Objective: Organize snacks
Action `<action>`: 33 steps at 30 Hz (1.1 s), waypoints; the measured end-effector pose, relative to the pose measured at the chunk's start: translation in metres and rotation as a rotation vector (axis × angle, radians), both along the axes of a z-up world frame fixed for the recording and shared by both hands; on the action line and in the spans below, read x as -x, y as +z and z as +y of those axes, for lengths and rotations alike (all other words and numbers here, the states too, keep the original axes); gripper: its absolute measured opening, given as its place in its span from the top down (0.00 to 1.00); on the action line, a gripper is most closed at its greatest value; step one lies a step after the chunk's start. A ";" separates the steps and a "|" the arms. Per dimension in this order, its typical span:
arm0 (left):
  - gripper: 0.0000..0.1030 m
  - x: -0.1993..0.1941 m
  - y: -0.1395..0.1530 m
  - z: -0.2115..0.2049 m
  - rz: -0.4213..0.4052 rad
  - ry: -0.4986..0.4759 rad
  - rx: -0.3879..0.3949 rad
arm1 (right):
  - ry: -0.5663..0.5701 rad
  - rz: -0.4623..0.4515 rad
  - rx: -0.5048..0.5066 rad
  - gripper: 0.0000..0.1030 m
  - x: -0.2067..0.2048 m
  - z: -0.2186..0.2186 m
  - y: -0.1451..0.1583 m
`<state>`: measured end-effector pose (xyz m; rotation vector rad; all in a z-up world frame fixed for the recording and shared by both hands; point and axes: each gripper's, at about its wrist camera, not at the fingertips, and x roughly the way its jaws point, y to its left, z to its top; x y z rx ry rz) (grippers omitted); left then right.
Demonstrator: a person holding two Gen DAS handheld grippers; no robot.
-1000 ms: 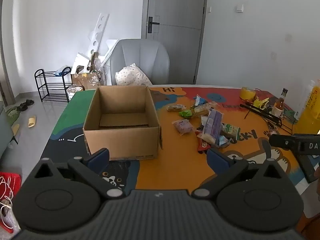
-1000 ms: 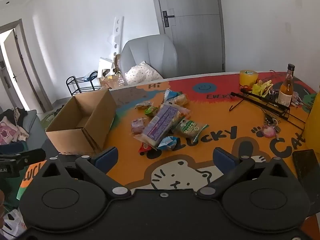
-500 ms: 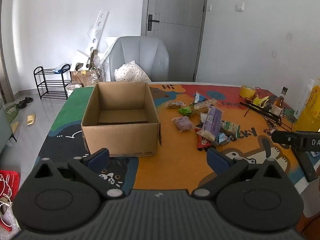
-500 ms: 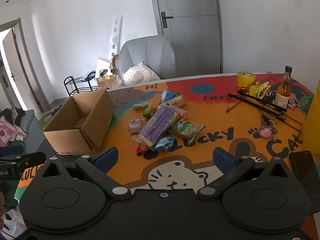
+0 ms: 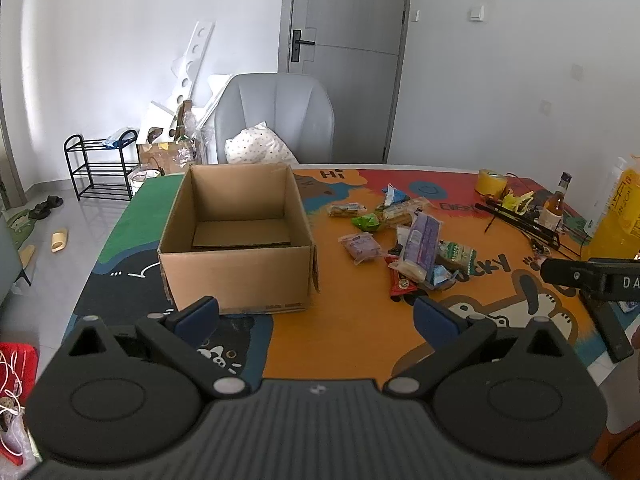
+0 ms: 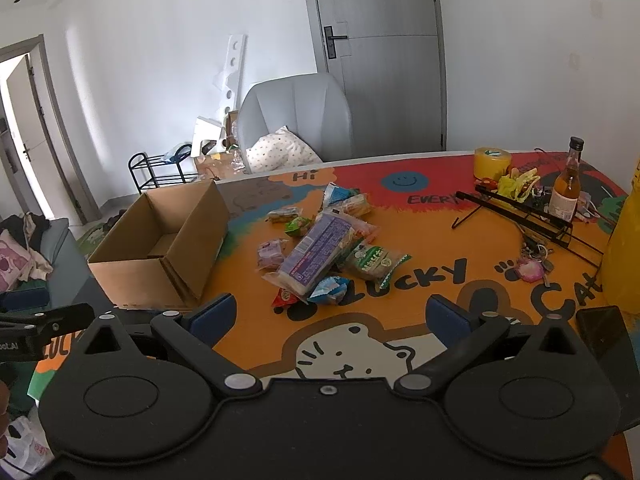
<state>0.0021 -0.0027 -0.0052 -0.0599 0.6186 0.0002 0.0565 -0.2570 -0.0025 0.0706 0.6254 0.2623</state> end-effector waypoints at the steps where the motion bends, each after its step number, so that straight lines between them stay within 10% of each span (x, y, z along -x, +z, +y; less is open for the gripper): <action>1: 0.00 0.000 0.000 0.000 -0.001 0.002 0.001 | 0.000 -0.001 -0.001 0.00 0.000 0.000 0.000; 33: 0.00 0.000 0.003 0.000 0.000 0.006 0.006 | -0.004 -0.003 0.002 0.00 0.000 -0.002 0.000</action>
